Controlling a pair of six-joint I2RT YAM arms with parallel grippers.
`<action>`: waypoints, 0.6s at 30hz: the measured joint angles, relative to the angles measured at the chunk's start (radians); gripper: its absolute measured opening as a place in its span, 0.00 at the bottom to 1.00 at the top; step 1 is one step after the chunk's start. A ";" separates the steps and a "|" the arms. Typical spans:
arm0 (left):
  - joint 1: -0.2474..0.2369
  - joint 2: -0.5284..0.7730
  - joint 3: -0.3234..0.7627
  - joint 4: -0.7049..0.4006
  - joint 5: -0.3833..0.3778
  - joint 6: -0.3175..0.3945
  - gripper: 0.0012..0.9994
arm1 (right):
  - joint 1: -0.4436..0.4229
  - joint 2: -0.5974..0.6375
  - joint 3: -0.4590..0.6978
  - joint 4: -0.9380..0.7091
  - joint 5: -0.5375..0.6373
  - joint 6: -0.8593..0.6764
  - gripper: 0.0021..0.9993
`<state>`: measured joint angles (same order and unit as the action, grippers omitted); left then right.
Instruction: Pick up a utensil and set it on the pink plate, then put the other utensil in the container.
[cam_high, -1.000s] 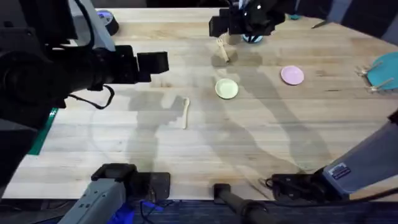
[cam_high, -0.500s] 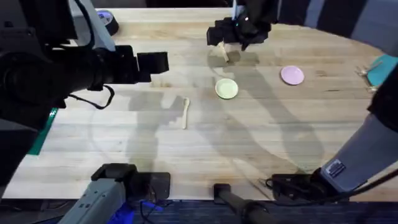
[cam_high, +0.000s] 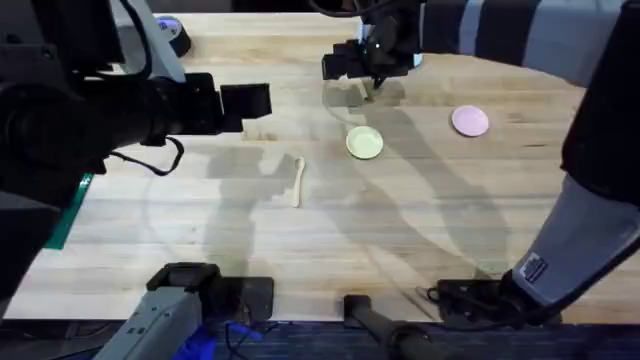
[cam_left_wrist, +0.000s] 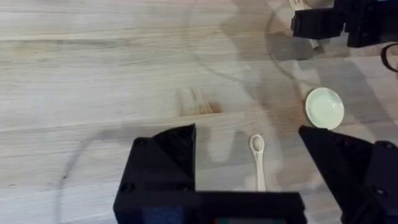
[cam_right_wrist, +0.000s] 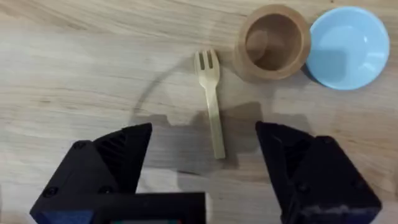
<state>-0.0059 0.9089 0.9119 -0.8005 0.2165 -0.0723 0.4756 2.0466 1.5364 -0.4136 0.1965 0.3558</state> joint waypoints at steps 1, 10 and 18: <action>0.000 0.000 0.000 0.000 0.000 0.000 0.99 | 0.000 0.003 0.000 0.008 0.001 0.000 1.00; 0.000 0.000 0.000 -0.004 0.000 0.000 0.99 | 0.000 0.056 0.000 0.021 0.002 0.000 1.00; 0.000 0.000 0.000 -0.004 0.000 0.000 0.99 | 0.000 0.068 0.000 0.027 0.003 0.000 1.00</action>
<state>-0.0059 0.9089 0.9119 -0.8043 0.2165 -0.0722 0.4758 2.1145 1.5364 -0.3866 0.1993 0.3553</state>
